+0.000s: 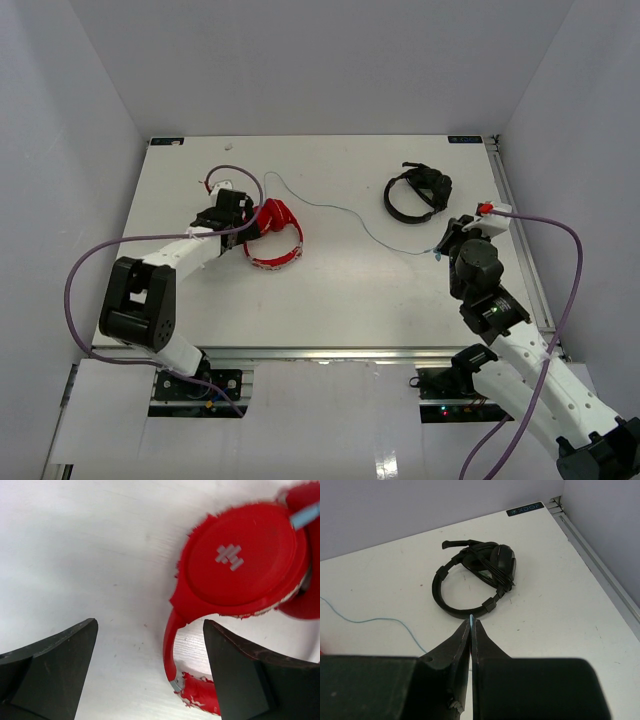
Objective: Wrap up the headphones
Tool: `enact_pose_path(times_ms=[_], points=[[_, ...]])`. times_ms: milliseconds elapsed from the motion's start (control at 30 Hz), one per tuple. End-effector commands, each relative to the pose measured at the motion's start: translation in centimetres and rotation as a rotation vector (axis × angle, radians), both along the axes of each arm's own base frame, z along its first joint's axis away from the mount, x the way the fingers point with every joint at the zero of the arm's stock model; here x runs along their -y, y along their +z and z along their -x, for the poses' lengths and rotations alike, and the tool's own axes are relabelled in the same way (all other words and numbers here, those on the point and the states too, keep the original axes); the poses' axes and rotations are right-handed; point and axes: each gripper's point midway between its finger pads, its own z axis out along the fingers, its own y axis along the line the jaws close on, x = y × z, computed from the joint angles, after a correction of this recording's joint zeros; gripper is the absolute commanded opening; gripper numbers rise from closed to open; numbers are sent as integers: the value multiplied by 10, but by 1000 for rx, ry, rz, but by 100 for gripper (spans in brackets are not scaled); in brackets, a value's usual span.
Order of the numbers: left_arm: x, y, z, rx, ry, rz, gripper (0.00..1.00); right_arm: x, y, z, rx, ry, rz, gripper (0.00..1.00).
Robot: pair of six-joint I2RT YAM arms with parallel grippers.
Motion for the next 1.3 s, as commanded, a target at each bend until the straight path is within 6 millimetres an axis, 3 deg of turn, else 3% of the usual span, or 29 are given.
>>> enact_pose_path(times_ms=[0,200,333,433,533,767,1067,1267], points=[[-10,64,-5,157,269,68,98,6,17,2,68,-31,-51,8],[47,78,11,126,269,296,98,-1,19,2,83,11,-65,8],[84,78,23,151,362,425,98,-3,16,1,74,21,-55,8],[109,69,27,71,429,486,97,-3,18,1,79,22,-51,8],[132,57,29,11,548,546,85,-2,18,2,83,19,-50,8],[131,14,44,-118,848,539,71,1,20,5,105,17,-48,8],[123,11,56,-93,1023,642,68,-2,23,8,140,48,-55,8],[141,2,52,-159,1011,642,69,-5,22,7,138,61,-53,8]])
